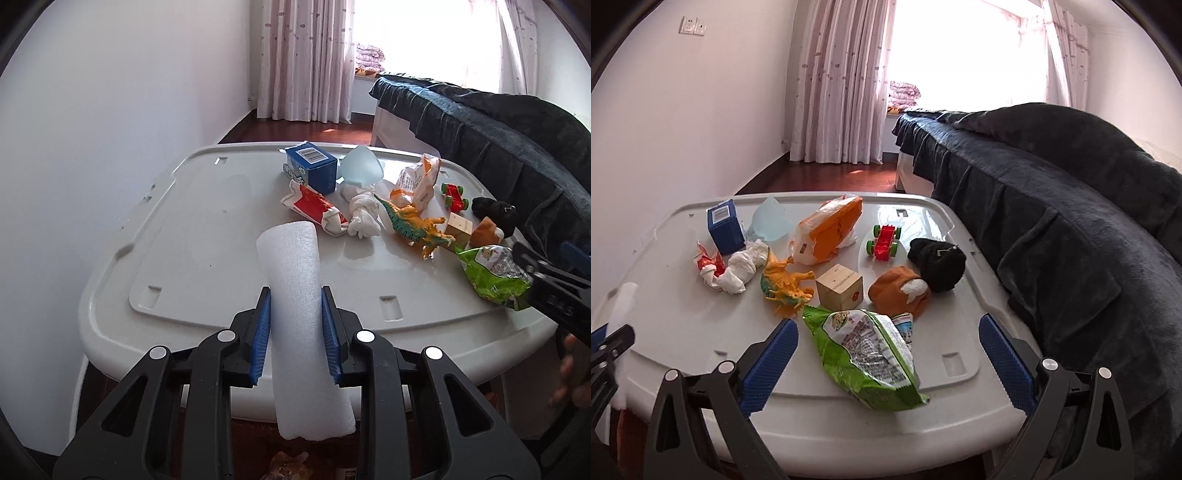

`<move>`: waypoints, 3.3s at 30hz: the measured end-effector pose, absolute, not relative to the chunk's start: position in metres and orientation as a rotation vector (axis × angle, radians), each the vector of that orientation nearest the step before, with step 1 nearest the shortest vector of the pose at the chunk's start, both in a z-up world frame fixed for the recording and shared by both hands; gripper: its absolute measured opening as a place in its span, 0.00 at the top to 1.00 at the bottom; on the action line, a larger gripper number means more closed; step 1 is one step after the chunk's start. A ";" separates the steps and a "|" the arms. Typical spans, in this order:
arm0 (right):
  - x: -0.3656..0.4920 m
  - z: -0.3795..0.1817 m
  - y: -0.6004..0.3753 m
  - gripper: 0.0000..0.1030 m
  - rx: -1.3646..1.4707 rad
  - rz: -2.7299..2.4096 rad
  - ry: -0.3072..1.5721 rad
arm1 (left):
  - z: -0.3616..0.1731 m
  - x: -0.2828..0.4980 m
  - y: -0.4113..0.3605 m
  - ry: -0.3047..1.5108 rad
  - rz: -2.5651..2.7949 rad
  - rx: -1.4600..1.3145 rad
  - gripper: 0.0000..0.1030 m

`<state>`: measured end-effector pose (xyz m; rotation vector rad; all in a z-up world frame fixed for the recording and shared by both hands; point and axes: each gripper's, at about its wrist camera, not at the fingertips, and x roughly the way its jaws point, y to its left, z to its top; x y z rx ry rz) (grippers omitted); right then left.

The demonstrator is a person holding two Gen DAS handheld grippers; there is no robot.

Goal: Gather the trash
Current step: 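Grasp the white foam tube with the left gripper while the right gripper grasps the green chip bag, then carry the foam tube and chip bag to the bin and open both grippers, then grasp the red-white wrapper with the left gripper while the right gripper grasps the orange-white snack bag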

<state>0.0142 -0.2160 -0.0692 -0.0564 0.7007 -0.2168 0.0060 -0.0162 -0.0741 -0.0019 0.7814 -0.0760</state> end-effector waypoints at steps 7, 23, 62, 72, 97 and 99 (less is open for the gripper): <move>0.053 -0.105 -0.219 0.06 -0.059 -0.217 0.809 | -0.075 -0.008 -0.017 0.788 -0.111 -0.005 0.75; 0.030 -0.094 -0.203 0.51 -0.058 -0.130 0.809 | -0.069 -0.021 -0.025 0.780 -0.162 -0.011 0.75; -0.156 -0.054 -0.160 0.14 0.000 0.020 0.881 | -0.076 -0.104 0.021 0.966 -0.154 -0.046 0.21; -0.120 -0.002 -0.172 0.12 0.042 -0.012 0.727 | -0.039 -0.041 0.023 0.840 -0.109 -0.108 0.20; -0.090 -0.012 -0.179 0.09 0.012 0.018 0.673 | -0.104 0.174 -0.033 0.884 0.064 -0.164 0.22; -0.092 -0.008 -0.179 0.09 0.021 0.025 0.663 | -0.111 0.182 -0.036 0.907 0.072 -0.152 0.24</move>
